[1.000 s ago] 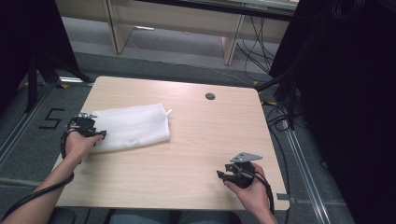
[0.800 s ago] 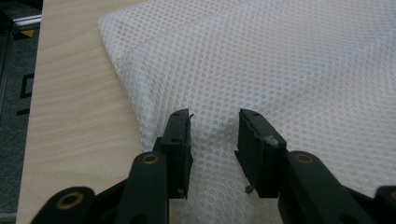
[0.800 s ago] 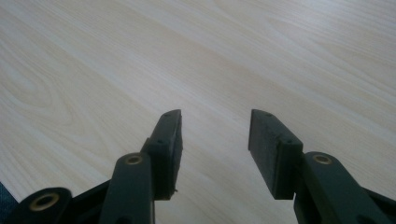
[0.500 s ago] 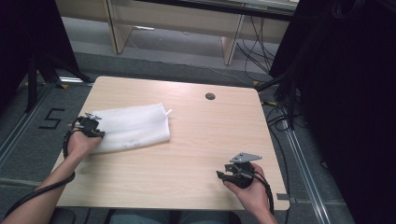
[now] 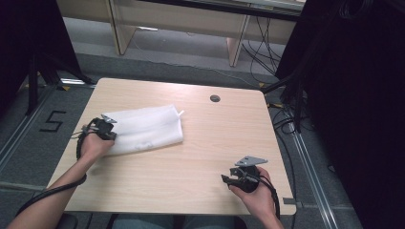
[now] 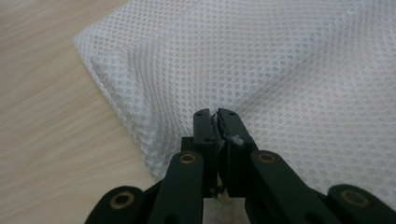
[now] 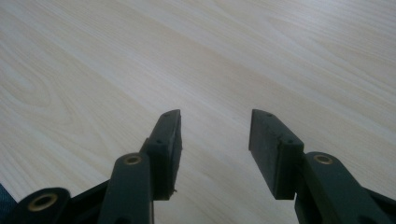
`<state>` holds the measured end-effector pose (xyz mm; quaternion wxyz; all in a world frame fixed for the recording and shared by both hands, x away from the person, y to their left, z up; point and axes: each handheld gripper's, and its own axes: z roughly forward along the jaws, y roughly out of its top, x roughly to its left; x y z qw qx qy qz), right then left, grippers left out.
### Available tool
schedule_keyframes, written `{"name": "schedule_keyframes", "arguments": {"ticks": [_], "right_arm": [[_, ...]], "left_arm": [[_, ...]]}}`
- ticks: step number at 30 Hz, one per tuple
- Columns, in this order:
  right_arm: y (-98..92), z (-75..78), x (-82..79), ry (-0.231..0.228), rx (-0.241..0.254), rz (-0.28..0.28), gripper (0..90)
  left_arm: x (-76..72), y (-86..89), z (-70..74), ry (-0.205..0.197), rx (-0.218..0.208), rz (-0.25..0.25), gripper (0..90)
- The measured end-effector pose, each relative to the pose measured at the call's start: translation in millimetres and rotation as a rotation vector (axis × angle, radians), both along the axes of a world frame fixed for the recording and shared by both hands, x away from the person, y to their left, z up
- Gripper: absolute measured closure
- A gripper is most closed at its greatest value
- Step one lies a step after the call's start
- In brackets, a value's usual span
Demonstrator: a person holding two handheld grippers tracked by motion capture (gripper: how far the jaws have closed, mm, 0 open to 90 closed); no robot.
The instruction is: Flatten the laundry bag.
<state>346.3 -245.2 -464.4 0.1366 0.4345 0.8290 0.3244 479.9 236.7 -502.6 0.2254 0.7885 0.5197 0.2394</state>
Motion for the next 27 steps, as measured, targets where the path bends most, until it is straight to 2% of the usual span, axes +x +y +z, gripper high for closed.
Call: {"name": "schedule_keyframes", "arguments": {"ticks": [3,5,9,11,14,15,16,17,18,19,20,21,23,24,26,27], "right_arm": [[0.0,0.0,-0.2,-0.002,0.001,-0.002,54.9],[0.0,0.1,-0.5,-0.003,0.001,0.000,54.8],[0.0,-0.1,-0.4,-0.002,0.000,-0.001,54.7],[0.2,-0.2,-0.3,-0.001,0.002,-0.001,54.7],[0.6,1.5,-0.3,0.012,0.001,0.003,54.7],[0.4,1.8,0.5,0.011,-0.004,0.012,54.7],[2.3,-1.1,2.8,-0.030,0.009,0.017,54.4],[2.3,-1.1,2.8,-0.030,0.009,0.017,54.4],[4.3,0.6,3.2,-0.013,0.021,0.008,54.3],[4.0,3.6,5.6,-0.006,-0.005,0.027,54.2],[7.8,2.5,8.2,-0.026,0.022,0.019,53.9],[12.9,7.9,16.2,-0.025,-0.003,0.042,53.8],[16.9,10.4,21.1,-0.028,-0.002,0.046,53.7],[22.0,13.4,25.9,-0.020,0.002,0.041,53.6],[31.6,19.0,40.2,-0.034,-0.005,0.057,53.5],[38.4,21.3,47.7,-0.036,0.015,0.050,53.3]], "left_arm": [[2.5,-13.4,0.2,0.001,0.020,-0.049,86.2],[3.3,-21.8,-0.5,-0.016,0.049,-0.081,86.2],[3.1,-35.1,-2.6,-0.042,0.065,-0.146,86.3],[1.1,-39.5,-1.7,-0.043,0.088,-0.168,86.3],[-0.9,-42.5,-1.6,-0.046,0.079,-0.197,86.2],[-1.3,-43.0,-1.5,-0.040,0.062,-0.205,86.1],[-2.0,-43.2,-1.0,-0.039,0.059,-0.209,86.0],[-2.1,-44.1,-2.3,-0.045,0.045,-0.211,86.0],[-3.2,-44.6,-0.5,-0.036,0.058,-0.218,85.8],[-2.6,-45.0,-1.2,-0.045,0.054,-0.228,85.7],[-2.4,-45.3,-1.4,-0.041,0.051,-0.234,85.6],[-2.5,-45.5,-1.0,-0.047,0.058,-0.232,85.1],[-1.9,-44.8,-0.9,-0.042,0.043,-0.240,84.6],[-1.9,-44.3,-0.1,-0.044,0.050,-0.240,84.0],[-1.3,-43.5,-0.5,-0.050,0.047,-0.250,83.4],[-0.9,-43.3,-0.6,-0.051,0.051,-0.254,83.5]]}}
